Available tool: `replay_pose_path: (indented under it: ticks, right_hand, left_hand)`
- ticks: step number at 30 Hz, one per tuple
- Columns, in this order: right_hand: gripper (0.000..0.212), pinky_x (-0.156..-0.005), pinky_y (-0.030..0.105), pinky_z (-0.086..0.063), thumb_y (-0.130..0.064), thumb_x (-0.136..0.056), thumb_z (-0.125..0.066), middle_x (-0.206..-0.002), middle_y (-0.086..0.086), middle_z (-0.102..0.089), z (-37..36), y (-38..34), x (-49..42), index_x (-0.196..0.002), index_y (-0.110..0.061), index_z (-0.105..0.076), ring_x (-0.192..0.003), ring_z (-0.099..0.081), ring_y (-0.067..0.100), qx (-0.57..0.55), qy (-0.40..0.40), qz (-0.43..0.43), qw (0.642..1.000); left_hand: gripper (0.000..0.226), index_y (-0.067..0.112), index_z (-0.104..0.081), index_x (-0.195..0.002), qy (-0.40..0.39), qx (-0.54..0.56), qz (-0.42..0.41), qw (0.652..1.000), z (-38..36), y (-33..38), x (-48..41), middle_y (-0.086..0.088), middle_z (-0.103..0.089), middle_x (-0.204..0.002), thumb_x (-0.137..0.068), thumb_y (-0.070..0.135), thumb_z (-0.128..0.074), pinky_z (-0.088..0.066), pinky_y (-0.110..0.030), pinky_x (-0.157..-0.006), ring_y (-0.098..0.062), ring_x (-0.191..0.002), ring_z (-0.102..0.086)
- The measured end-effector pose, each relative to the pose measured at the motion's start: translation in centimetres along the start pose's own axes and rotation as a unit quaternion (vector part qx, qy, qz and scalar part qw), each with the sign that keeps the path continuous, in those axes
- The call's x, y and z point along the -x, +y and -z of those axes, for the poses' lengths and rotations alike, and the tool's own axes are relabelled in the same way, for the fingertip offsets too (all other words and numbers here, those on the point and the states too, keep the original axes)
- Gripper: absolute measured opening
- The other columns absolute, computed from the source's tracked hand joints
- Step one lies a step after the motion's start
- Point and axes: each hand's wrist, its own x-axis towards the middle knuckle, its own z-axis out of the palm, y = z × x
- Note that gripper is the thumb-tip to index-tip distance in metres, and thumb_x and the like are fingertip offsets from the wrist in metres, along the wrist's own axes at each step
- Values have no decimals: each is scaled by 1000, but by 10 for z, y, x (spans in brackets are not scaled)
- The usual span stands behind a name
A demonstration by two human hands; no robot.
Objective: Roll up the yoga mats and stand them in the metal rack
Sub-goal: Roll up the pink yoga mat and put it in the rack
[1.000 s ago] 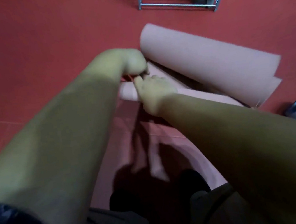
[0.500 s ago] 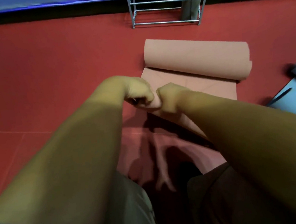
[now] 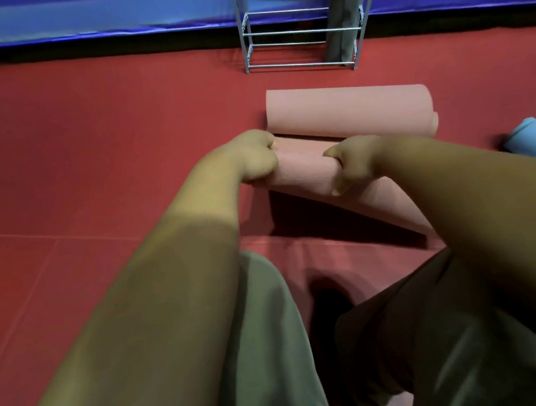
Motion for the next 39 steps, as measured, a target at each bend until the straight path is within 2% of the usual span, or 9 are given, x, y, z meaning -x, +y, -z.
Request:
replay_pose_path:
  ticks: [5,9,15,18,21,24,28,33,39]
  right_hand:
    - [55,-88,37,-54,-49,-70,-88,-116,1,-72,-3,-27,13,-115,-29,-62,-99,-65,29,30,73,-7,997]
    - [65,-90,38,-56,-54,-70,-88,-123,1,-74,5,-37,28,-127,-32,-65,-109,-69,30,-8,129,9,992]
    - [72,-83,32,-45,-54,-70,-93,-122,7,-72,16,0,59,-129,-28,-61,-104,-64,30,15,73,-58,996]
    - [74,-88,36,-53,-56,-68,-93,-119,12,-71,25,17,75,-125,-24,-60,-105,-65,32,4,89,-91,992]
    - [53,-85,37,-54,-56,-72,-89,-113,10,-72,31,21,94,-106,-28,-61,-97,-61,30,36,112,-95,988]
    - [41,-84,39,-55,-52,-77,-85,-111,7,-71,30,16,114,-97,-29,-57,-103,-64,32,47,155,-90,983]
    - [44,-84,40,-45,-55,-81,-79,-119,3,-71,9,14,128,-111,-29,-60,-114,-65,32,64,205,-86,973]
    - [53,-93,42,-50,-58,-76,-77,-125,4,-70,-17,20,134,-118,-30,-61,-116,-65,34,16,184,-65,981]
    - [65,-93,38,-56,-65,-74,-84,-124,8,-71,-13,54,139,-121,-24,-66,-108,-67,32,-56,78,-99,990]
  left_hand:
    - [51,23,-58,-138,82,-312,-44,945,-27,49,18,-6,-60,-143,-92,41,-68,-35,-59,-115,-36,-135,-51]
    - [40,29,-62,-121,112,-314,-49,941,-44,51,17,-1,-65,-136,-85,37,-80,-36,-49,-105,-30,-129,-58]
    - [25,31,-64,-97,151,-269,-59,949,-24,42,20,2,-70,-115,-82,19,-79,-39,-51,-102,-30,-117,-63]
    - [27,29,-69,-109,173,-273,-43,945,-17,43,22,-1,-71,-117,-84,17,-72,-38,-50,-102,-32,-118,-62]
    - [38,25,-64,-124,157,-308,-20,938,-19,56,30,-6,-66,-127,-87,16,-64,-37,-53,-106,-34,-124,-57]
    - [57,20,-56,-137,122,-337,-40,933,-30,73,36,-8,-60,-136,-84,31,-76,-41,-57,-108,-35,-129,-53]
    - [68,25,-59,-134,97,-314,-99,939,-46,80,35,-6,-64,-135,-77,50,-85,-51,-46,-98,-32,-125,-62]
    - [49,22,-69,-114,69,-320,-79,941,-58,86,34,-7,-72,-120,-74,42,-91,-60,-45,-91,-33,-111,-70]
    - [49,24,-67,-116,121,-355,-70,924,-68,89,32,-5,-72,-123,-76,40,-90,-47,-44,-93,-34,-120,-65]
